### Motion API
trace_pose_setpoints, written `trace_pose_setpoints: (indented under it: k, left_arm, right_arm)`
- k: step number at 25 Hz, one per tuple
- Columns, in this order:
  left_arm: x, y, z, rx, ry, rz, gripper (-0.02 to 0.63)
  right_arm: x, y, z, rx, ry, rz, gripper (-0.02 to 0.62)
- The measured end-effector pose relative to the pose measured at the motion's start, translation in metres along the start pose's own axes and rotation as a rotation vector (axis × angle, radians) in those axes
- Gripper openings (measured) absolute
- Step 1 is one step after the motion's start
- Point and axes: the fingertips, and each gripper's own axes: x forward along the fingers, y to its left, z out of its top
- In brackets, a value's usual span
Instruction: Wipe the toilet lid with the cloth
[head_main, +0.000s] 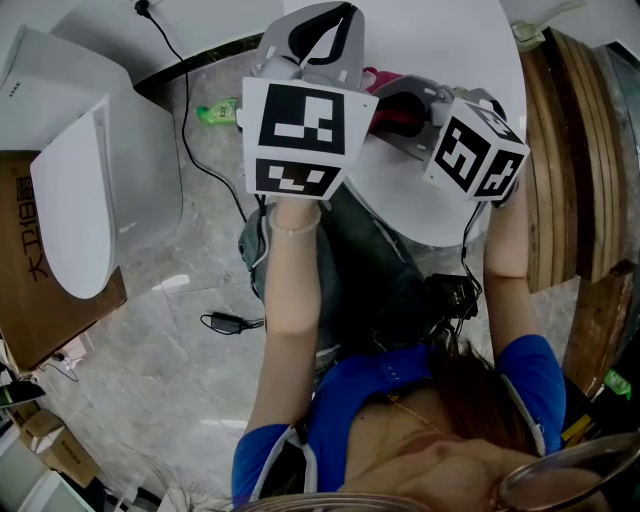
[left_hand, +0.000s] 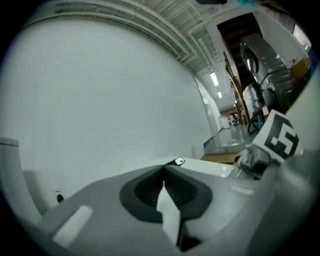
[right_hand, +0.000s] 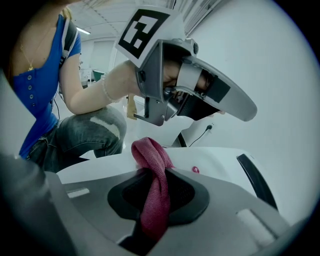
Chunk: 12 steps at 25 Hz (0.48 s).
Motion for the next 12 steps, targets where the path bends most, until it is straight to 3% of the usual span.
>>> trace_pose_setpoints:
  k: [12]
  left_arm:
    - [0.002,-0.003,-0.001,0.003,0.003,-0.010,0.003]
  right_arm:
    - [-0.001,0.013,0.004,-0.008,-0.026,-0.010,0.071]
